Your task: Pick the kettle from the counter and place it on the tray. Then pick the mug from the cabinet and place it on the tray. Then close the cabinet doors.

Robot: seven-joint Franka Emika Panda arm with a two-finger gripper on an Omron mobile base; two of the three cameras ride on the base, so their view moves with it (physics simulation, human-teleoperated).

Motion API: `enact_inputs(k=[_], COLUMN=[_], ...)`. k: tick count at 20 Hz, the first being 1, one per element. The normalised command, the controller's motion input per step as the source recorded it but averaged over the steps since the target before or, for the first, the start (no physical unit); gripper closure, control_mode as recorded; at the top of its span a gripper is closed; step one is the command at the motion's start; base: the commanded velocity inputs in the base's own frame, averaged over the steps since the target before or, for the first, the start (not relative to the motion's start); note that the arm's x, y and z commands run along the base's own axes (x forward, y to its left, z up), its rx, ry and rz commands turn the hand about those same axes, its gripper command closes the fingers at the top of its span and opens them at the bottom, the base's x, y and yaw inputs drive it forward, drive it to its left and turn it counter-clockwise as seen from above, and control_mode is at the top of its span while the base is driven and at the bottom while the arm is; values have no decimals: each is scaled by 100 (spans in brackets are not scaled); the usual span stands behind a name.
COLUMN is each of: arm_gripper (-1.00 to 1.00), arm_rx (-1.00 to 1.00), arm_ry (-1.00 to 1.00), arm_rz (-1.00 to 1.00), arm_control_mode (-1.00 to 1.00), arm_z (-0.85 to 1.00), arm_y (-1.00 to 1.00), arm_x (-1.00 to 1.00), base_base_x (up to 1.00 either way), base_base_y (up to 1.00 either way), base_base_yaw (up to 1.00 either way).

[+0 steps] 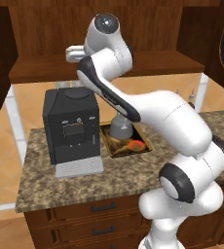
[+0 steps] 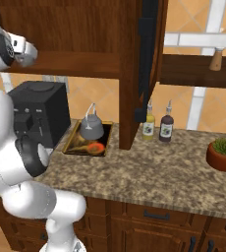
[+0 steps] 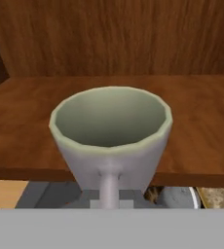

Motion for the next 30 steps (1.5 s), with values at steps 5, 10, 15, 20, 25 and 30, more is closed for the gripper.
enact_inputs(k=[5,10,15,20,25,30], arm_gripper=[100,100,100,100,100,100], arm_rx=[0,0,0,-10,-17,-22], arm_ry=[0,0,0,-2,-8,-12], arm_rz=[30,30,24,25,31,24], arm_control_mode=[-100,-100,-100,-100,-100,-100], arm_z=[2,0,-3,-14,-22,-36], arm_y=[-44,-50,-55,-47,-53,-48], arm_x=[-75,-75,-65,-58,-57,-30], base_base_x=[0,0,0,0,0,0], base_base_y=[0,0,0,0,0,0], base_base_yaw=[0,0,0,0,0,0])
